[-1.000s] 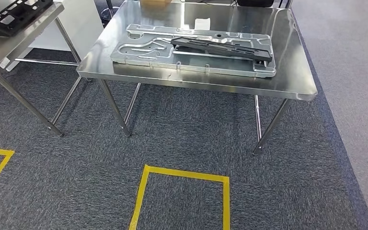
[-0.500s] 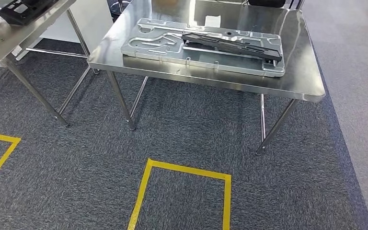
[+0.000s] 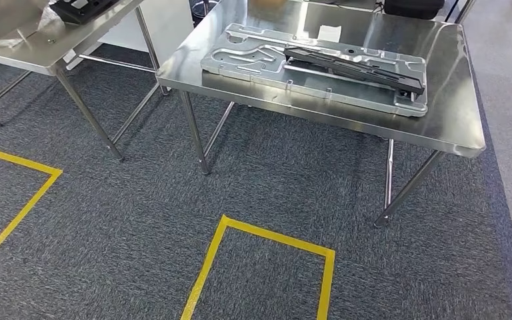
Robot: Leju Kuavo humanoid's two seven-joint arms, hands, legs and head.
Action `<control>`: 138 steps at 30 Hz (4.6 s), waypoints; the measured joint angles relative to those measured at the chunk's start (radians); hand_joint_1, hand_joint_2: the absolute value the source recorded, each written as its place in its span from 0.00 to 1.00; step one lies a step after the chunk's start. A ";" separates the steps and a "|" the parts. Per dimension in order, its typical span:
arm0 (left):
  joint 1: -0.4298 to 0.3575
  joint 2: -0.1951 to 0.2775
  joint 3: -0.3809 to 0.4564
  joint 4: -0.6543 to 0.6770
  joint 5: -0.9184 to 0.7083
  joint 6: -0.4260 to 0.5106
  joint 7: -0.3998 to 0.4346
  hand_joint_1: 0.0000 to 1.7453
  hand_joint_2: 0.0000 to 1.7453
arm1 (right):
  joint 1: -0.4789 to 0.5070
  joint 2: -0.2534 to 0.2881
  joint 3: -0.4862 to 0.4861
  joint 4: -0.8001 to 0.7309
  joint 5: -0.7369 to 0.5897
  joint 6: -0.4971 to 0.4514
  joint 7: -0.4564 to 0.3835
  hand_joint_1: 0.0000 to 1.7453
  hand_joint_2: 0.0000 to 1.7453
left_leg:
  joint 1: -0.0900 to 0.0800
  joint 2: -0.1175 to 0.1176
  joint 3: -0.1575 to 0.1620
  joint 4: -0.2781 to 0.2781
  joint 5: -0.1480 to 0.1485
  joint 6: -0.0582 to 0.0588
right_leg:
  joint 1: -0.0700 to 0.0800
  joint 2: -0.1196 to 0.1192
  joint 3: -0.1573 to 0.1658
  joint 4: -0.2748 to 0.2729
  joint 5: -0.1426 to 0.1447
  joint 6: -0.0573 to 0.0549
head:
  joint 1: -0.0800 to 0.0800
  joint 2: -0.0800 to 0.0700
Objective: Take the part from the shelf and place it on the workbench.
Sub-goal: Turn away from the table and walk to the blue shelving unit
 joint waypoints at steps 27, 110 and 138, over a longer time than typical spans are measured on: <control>-0.008 -0.017 0.007 0.000 0.049 0.028 -0.003 0.00 0.00 | -0.008 0.002 -0.049 0.005 0.037 0.014 0.031 0.00 0.00 | -0.009 -0.031 0.029 -0.007 -0.019 0.030 | 0.008 0.050 -0.028 0.022 0.007 0.005 | 0.007 0.000; 0.009 -0.027 -0.101 -0.009 0.036 0.165 0.035 0.00 0.00 | -0.013 -0.030 -0.249 -0.078 0.466 0.031 -0.020 0.00 0.00 | 0.011 0.079 0.023 -0.007 -0.016 0.018 | 0.002 -0.075 -0.012 0.079 -0.086 0.030 | 0.002 0.000; 0.011 -0.035 -0.101 -0.011 0.079 0.169 0.061 0.00 0.00 | -0.014 -0.065 -0.236 -0.022 0.466 0.029 -0.008 0.00 0.00 | 0.008 0.097 0.020 0.005 -0.025 0.001 | 0.007 -0.139 0.017 0.006 -0.028 0.019 | 0.004 0.000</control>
